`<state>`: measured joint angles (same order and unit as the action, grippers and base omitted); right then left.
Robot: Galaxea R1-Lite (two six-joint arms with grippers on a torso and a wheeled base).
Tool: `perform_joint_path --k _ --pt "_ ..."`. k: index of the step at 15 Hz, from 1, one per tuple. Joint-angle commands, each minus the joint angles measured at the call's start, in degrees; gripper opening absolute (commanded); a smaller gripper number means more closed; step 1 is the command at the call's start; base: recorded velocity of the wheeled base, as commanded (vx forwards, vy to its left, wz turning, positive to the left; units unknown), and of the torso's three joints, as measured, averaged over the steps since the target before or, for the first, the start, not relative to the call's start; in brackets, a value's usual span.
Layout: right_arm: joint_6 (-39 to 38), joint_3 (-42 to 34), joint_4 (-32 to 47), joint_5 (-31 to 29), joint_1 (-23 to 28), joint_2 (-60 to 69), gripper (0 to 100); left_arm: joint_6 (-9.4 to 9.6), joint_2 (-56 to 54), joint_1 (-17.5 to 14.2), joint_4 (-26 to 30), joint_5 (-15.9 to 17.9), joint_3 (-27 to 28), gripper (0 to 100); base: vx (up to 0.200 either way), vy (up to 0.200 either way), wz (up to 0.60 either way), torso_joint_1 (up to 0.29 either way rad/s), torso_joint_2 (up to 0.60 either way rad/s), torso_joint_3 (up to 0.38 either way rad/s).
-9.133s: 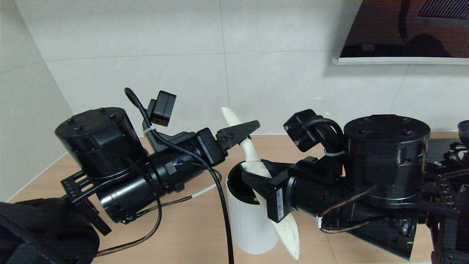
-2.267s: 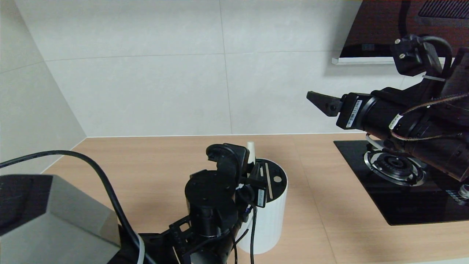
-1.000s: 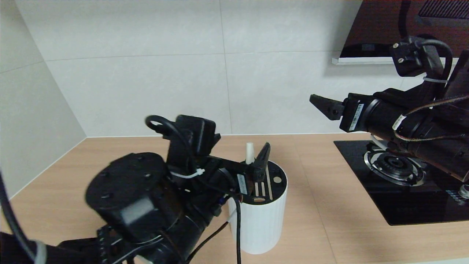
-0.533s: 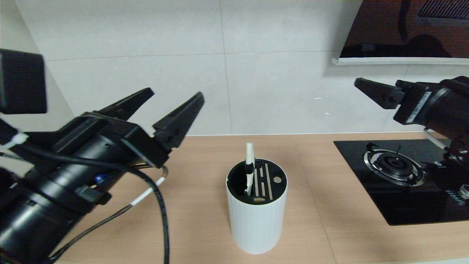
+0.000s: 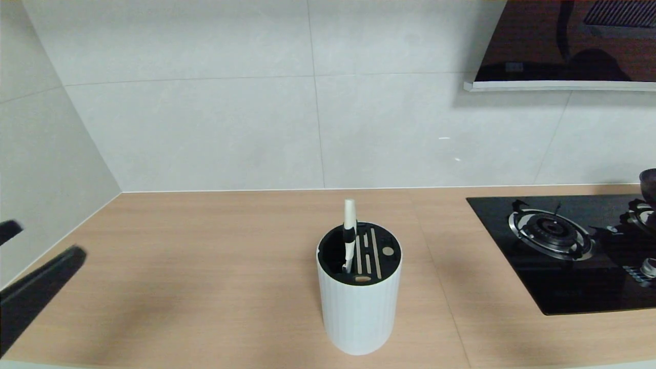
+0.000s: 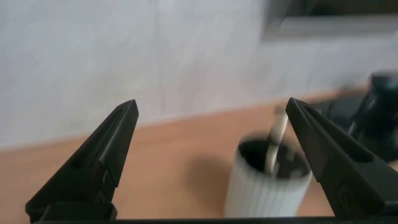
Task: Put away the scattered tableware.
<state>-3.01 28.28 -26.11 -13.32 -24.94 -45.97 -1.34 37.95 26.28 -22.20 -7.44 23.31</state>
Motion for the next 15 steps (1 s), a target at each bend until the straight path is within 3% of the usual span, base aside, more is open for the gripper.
perform_joint_path --k 1,4,7,9,10,11,13,15 --pt "0.3 -4.6 12.4 0.1 5.9 19.4 100 0.02 -21.1 -10.3 15.1 4.8 -0.2 100 0.000 0.000 0.00 0.000 0.00 0.000" --pt "0.5 -5.8 19.3 4.3 13.3 31.6 100 0.20 -29.1 -13.6 23.3 6.2 1.5 100 0.000 0.000 0.00 0.000 0.00 0.000" --pt "2.3 -6.2 24.7 6.2 21.3 38.9 100 0.02 -32.2 -16.6 25.1 5.9 1.1 100 0.000 0.000 0.00 0.000 0.00 0.000" --pt "2.9 -6.2 26.9 8.1 22.7 42.5 100 -0.24 -32.2 -19.4 24.8 5.2 0.9 100 0.000 0.000 0.00 0.000 0.00 0.000" --pt "2.9 -6.2 27.2 8.8 24.0 43.3 100 -1.03 -32.3 -20.3 24.8 4.8 0.9 100 0.000 0.000 0.00 0.000 0.00 0.000" --pt "2.9 -6.3 27.5 10.2 24.4 45.6 100 -2.70 -32.9 -23.2 24.8 4.8 0.8 100 0.000 0.000 0.00 0.000 0.00 0.000" --pt "2.8 -8.4 27.7 10.0 24.7 46.0 100 -3.05 -37.7 -26.1 26.6 6.7 -1.6 100 0.000 0.000 0.00 0.000 0.00 0.000" --pt "2.9 -12.0 27.7 10.4 24.7 46.0 100 -3.32 -37.9 -26.3 26.2 5.9 -6.2 100 0.000 0.000 0.00 0.000 0.00 0.000"
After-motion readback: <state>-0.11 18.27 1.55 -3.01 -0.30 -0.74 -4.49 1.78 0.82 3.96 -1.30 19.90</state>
